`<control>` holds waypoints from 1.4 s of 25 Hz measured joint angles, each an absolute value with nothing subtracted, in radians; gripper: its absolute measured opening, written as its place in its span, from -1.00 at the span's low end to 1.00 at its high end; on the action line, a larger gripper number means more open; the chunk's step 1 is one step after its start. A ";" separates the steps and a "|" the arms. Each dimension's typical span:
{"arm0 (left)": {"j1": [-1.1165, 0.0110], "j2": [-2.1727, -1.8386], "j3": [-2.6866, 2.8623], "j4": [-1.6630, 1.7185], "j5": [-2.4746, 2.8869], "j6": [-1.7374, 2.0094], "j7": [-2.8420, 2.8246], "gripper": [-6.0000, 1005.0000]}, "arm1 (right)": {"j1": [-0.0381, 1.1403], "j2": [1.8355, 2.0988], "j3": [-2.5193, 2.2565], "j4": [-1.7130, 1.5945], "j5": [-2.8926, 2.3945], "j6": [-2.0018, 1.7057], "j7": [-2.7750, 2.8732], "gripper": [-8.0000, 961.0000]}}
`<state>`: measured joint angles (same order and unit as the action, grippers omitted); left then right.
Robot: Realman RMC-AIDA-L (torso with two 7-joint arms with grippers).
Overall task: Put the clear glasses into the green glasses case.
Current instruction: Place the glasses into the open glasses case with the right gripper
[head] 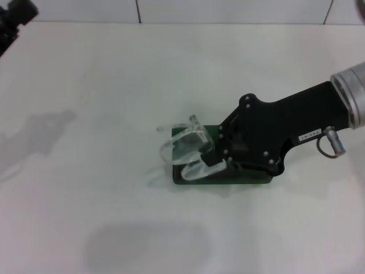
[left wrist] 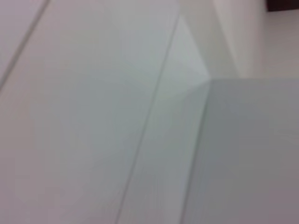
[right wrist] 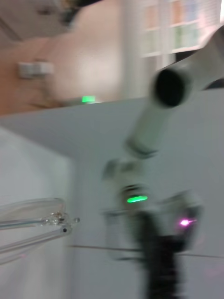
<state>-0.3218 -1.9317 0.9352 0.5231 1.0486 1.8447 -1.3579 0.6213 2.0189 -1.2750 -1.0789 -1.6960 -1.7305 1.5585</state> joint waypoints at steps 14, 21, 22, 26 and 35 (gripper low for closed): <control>-0.255 -1.964 0.933 0.556 1.080 1.819 -1.353 -0.85 | 1.000 2.016 -1.286 -1.317 -2.179 -1.978 2.249 -0.88; -0.247 -1.986 0.931 0.552 1.124 1.790 -1.300 -0.85 | 1.089 2.023 -1.398 -1.315 -2.327 -2.009 2.301 -0.88; -0.244 -1.990 0.931 0.551 1.129 1.785 -1.289 -0.85 | 1.089 2.024 -1.412 -1.317 -2.344 -2.001 2.302 -0.88; -0.238 -2.007 0.931 0.527 1.147 1.767 -1.228 -0.85 | 1.073 2.023 -1.465 -1.315 -2.366 -1.953 2.294 -0.88; -0.249 -2.008 0.931 0.513 1.161 1.759 -1.213 -0.85 | 1.085 2.028 -1.646 -1.224 -2.377 -1.826 2.320 -0.88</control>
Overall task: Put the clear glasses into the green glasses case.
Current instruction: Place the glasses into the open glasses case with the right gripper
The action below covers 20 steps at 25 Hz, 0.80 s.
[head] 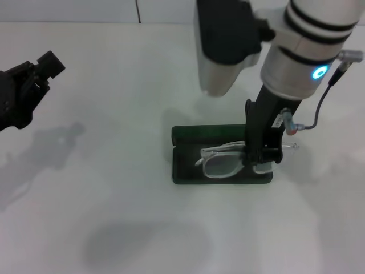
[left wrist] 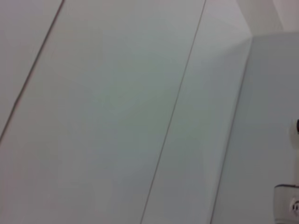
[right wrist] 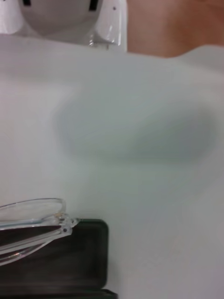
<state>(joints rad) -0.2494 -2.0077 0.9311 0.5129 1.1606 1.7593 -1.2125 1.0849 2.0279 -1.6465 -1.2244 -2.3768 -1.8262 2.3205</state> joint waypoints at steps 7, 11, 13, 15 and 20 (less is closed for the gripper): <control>-0.254 -2.007 0.932 0.513 1.177 1.755 -1.212 -0.85 | 1.147 2.028 -1.726 -1.113 -2.390 -1.767 2.349 -0.88; -0.260 -2.009 0.935 0.513 1.197 1.754 -1.212 -0.84 | 1.192 2.028 -1.745 -1.058 -2.389 -1.746 2.350 -0.88; -0.261 -2.012 0.938 0.513 1.201 1.754 -1.209 -0.84 | 1.204 2.028 -1.755 -1.047 -2.383 -1.732 2.350 -0.88; -0.257 -2.015 0.936 0.512 1.202 1.754 -1.205 -0.84 | 1.207 2.028 -1.776 -1.040 -2.378 -1.705 2.350 -0.88; -0.247 -2.010 0.912 0.512 1.201 1.754 -1.196 -0.84 | 1.196 2.028 -1.801 -1.040 -2.361 -1.678 2.349 -0.88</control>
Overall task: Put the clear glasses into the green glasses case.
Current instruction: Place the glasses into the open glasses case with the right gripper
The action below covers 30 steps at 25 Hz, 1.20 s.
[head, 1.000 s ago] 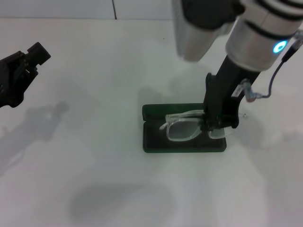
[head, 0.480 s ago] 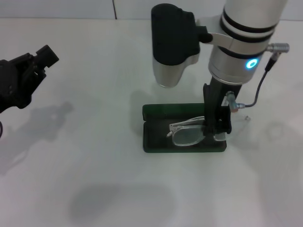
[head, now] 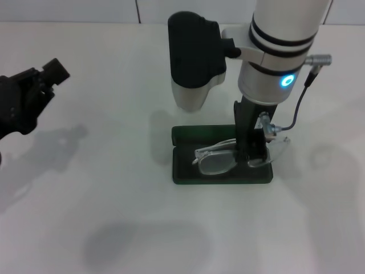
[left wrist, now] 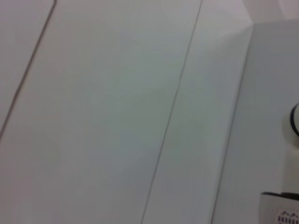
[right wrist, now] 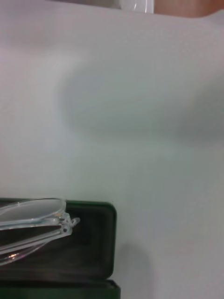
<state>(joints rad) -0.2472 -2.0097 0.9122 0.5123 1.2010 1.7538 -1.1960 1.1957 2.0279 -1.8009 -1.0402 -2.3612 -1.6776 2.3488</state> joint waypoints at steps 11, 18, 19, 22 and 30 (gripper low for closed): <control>-0.222 -1.978 0.890 0.547 1.214 1.754 -1.197 -0.84 | 1.164 2.028 -1.809 -1.048 -2.351 -1.646 2.346 -0.88; -0.203 -1.963 0.783 0.604 1.307 1.747 -1.207 -0.84 | 1.163 2.028 -1.802 -1.048 -2.351 -1.630 2.346 -0.88; -0.200 -1.962 0.780 0.615 1.327 1.747 -1.210 -0.84 | 1.163 2.028 -1.802 -1.048 -2.352 -1.628 2.347 -0.88; -0.187 -1.963 0.776 0.663 1.409 1.749 -1.227 -0.84 | 1.164 2.028 -1.802 -1.048 -2.352 -1.621 2.350 -0.88; -0.164 -1.963 0.775 0.679 1.446 1.752 -1.234 -0.84 | 1.164 2.028 -1.801 -1.043 -2.343 -1.618 2.352 -0.88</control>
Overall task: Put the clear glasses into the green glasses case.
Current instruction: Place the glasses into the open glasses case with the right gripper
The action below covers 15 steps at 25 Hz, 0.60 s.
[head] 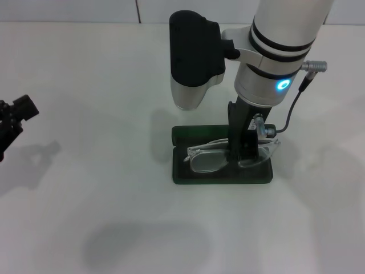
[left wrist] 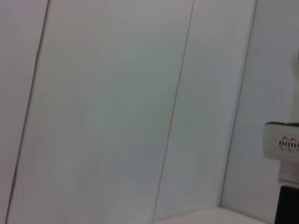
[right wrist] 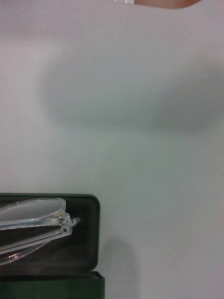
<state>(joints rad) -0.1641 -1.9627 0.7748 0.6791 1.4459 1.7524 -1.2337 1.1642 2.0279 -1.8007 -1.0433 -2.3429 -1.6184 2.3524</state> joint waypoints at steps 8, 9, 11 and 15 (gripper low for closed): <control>-0.158 -1.962 0.774 0.694 1.482 1.753 -1.234 -0.77 | 1.171 2.028 -1.809 -1.038 -2.338 -1.587 2.360 -0.87; -0.157 -1.963 0.771 0.695 1.482 1.753 -1.234 -0.75 | 1.171 2.028 -1.811 -1.037 -2.338 -1.584 2.360 -0.87; -0.157 -1.966 0.764 0.695 1.483 1.753 -1.233 -0.72 | 1.173 2.028 -1.813 -1.034 -2.337 -1.581 2.361 -0.87; -0.156 -1.969 0.762 0.692 1.484 1.750 -1.226 -0.69 | 1.180 2.028 -1.813 -1.009 -2.313 -1.577 2.364 -0.87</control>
